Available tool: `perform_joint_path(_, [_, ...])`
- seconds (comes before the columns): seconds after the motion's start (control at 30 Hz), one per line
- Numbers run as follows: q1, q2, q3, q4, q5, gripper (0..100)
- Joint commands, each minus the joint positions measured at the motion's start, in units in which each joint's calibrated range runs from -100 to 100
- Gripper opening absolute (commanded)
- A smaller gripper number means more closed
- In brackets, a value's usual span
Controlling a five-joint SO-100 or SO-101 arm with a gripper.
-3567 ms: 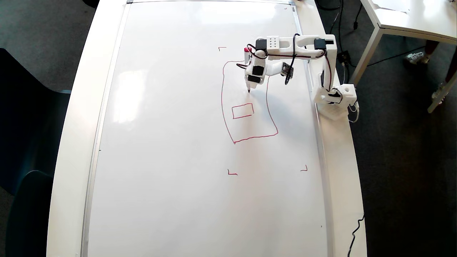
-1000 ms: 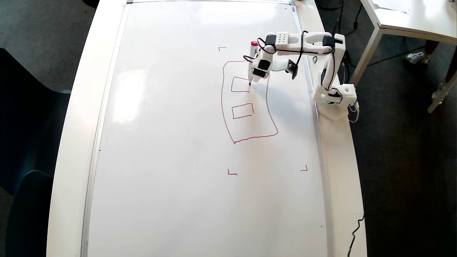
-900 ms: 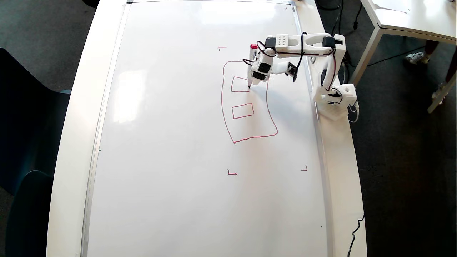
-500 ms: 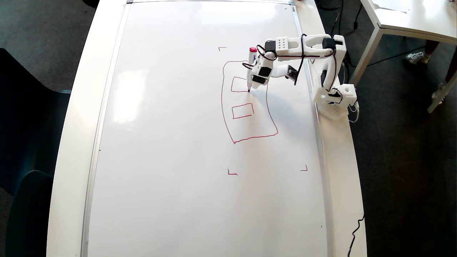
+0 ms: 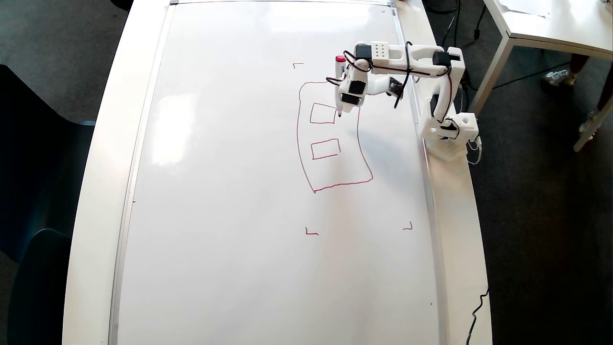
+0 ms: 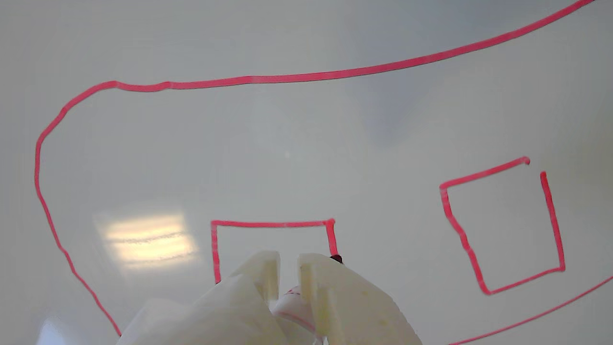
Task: Draw on a whiteboard a robot head using a pen attached to the gripper
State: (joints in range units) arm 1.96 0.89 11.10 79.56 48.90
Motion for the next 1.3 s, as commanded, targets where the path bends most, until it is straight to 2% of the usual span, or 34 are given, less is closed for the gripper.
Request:
perform_joint_path(0.0, [-0.38,-7.39,8.19,-1.89,0.00,1])
perform_joint_path(0.23, [-2.37,-10.49,16.91,-7.02,-0.16,1])
perform_joint_path(1.0, [-5.02,-4.03,16.54,-10.32,-2.25,1])
perform_joint_path(1.27, [-5.02,-3.45,16.54,-17.09,-2.42,1])
